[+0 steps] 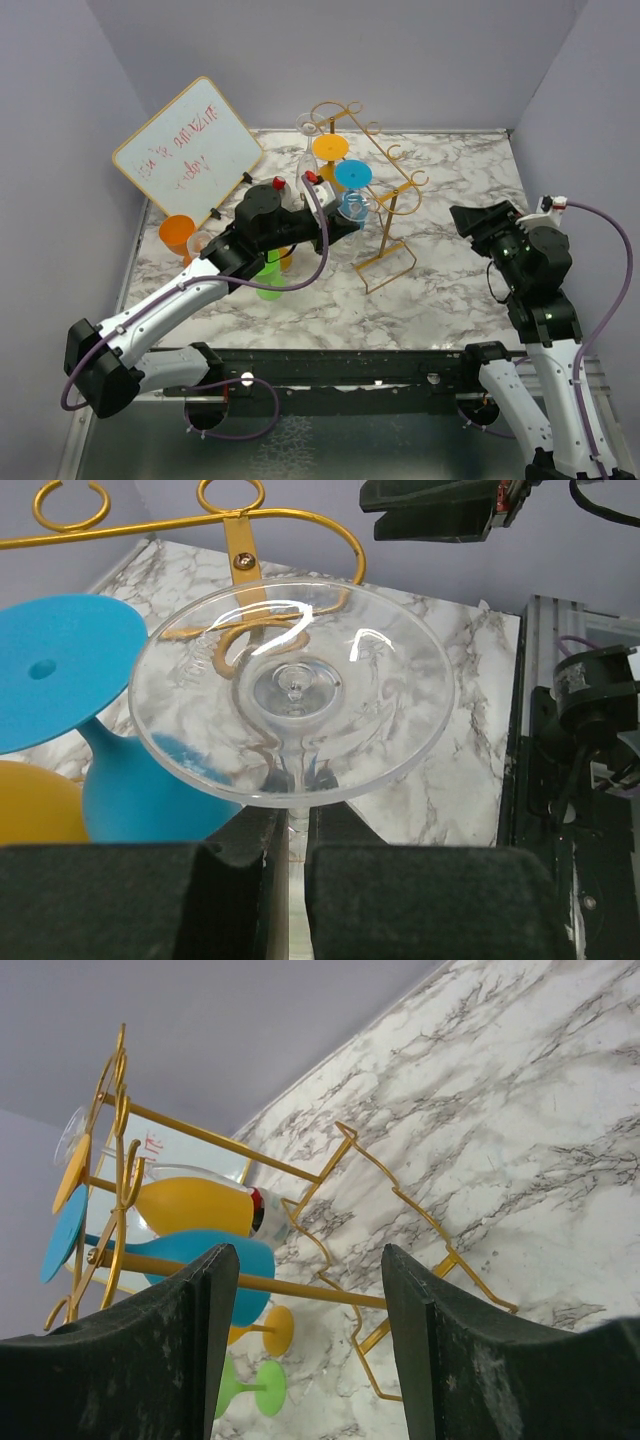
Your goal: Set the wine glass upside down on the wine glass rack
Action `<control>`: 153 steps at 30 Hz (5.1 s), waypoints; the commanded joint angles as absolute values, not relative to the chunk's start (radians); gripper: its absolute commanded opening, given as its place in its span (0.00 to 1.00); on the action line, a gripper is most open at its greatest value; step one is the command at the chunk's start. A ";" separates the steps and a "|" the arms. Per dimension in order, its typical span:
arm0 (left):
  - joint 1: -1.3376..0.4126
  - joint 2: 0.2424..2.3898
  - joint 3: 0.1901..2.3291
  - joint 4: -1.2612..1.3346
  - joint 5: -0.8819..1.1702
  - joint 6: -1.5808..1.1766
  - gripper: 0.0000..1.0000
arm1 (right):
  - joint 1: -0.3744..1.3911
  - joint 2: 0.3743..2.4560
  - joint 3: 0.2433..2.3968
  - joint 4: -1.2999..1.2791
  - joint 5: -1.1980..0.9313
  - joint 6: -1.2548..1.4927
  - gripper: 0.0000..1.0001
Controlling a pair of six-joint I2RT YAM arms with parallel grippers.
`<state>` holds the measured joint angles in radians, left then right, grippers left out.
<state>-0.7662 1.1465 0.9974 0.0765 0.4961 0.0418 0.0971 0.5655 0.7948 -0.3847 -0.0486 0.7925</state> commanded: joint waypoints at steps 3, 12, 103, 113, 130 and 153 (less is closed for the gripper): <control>-0.770 1.178 1.004 0.175 0.477 0.090 0.00 | 0.100 0.583 0.783 -0.381 -0.034 0.787 0.64; -0.770 1.228 1.025 0.217 0.471 0.084 0.00 | 0.100 0.592 0.775 -0.368 -0.041 0.789 0.63; -0.770 0.936 0.890 -0.234 -0.051 -0.189 0.87 | 0.100 0.617 0.786 -0.430 -0.059 0.781 0.64; -0.766 1.050 0.990 -0.503 -0.410 -0.374 0.59 | 0.100 0.643 0.800 -0.463 -0.044 0.800 0.61; -0.668 1.269 1.025 -0.456 -0.392 -0.349 0.31 | 0.100 0.614 0.781 -0.448 -0.025 0.811 0.60; -0.657 1.209 1.326 -0.489 -0.481 -0.201 0.00 | 0.100 0.600 0.837 -0.462 -0.020 0.816 0.63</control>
